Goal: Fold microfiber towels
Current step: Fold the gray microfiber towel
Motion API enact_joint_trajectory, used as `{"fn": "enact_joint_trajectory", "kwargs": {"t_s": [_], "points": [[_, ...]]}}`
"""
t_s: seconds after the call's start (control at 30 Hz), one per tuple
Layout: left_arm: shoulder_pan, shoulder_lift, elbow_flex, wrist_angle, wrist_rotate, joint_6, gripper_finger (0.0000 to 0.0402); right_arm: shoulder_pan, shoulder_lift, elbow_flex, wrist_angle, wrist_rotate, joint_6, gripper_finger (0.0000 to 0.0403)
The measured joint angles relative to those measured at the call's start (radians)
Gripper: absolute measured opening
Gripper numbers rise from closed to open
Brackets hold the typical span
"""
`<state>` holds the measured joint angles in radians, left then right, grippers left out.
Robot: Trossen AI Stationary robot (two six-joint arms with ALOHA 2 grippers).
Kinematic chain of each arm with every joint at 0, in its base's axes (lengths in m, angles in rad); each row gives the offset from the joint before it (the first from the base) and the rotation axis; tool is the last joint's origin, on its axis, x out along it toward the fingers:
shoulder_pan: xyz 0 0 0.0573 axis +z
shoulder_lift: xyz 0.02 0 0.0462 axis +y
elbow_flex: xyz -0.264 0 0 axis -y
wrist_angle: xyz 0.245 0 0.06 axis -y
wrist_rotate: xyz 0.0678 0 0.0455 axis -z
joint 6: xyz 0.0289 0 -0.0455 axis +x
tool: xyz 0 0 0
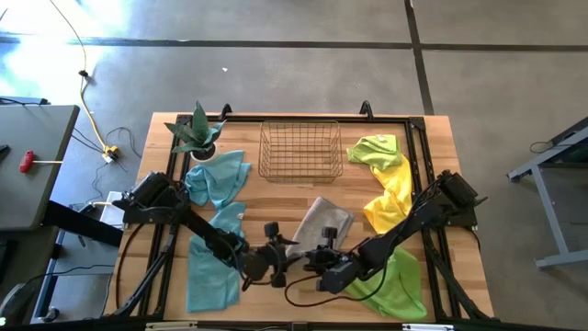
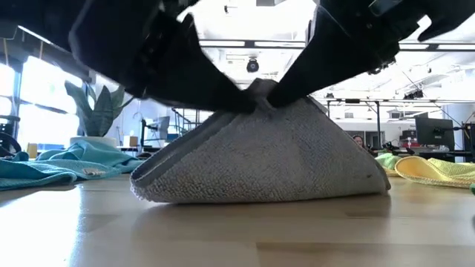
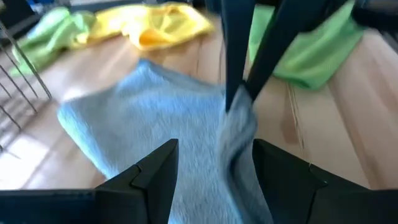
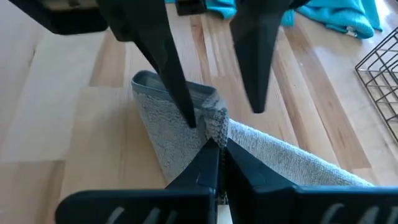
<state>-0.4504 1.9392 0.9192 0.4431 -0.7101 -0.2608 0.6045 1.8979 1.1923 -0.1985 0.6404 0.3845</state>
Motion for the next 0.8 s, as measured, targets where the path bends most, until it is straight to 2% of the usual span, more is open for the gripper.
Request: {"fn": "enact_joint_trajectory", "kwargs": {"t_s": [0.27,0.5,0.6,0.7,0.8], "points": [[-0.023,0.0,0.0,-0.135,0.106,-0.13,0.0196,0.012,-0.046,0.0,-0.007,0.042,-0.005,0.0],[-0.059,-0.001,0.0,-0.141,0.082,-0.13,0.0178,0.02,-0.058,0.0,-0.008,0.044,0.0,0.0],[-0.062,-0.001,0.0,-0.143,0.055,-0.13,0.0151,0.027,-0.058,0.0,-0.008,0.04,0.014,0.0],[-0.062,-0.001,0.0,-0.144,0.047,-0.123,0.0105,0.039,-0.058,0.0,-0.007,0.04,0.035,0.0],[-0.064,-0.001,0.0,-0.144,0.102,-0.096,0.0046,0.055,-0.058,0.0,-0.007,0.04,0.075,0.0]]}}
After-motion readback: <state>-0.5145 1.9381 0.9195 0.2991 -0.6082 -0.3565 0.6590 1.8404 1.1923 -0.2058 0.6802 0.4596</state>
